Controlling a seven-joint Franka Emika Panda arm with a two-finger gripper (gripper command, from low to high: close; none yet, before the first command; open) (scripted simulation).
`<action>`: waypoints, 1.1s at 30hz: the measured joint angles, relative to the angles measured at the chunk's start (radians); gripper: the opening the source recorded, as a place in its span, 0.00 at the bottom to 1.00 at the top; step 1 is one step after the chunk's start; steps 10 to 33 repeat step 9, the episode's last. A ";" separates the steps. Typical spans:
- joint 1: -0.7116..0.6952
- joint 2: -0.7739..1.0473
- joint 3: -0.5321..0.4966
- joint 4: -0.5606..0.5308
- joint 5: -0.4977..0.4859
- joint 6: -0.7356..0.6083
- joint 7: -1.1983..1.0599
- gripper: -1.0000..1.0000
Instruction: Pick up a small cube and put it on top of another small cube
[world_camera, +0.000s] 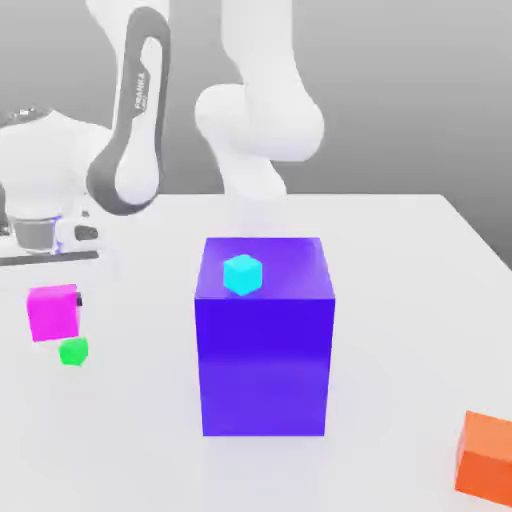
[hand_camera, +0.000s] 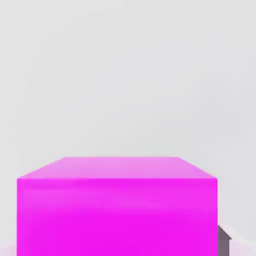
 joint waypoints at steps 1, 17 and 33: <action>0.001 0.008 0.001 0.000 0.009 0.006 -0.006 0.00; -0.005 0.074 0.033 -0.001 0.115 0.056 -0.079 0.00; -0.005 0.074 0.033 -0.001 0.115 0.056 -0.079 0.00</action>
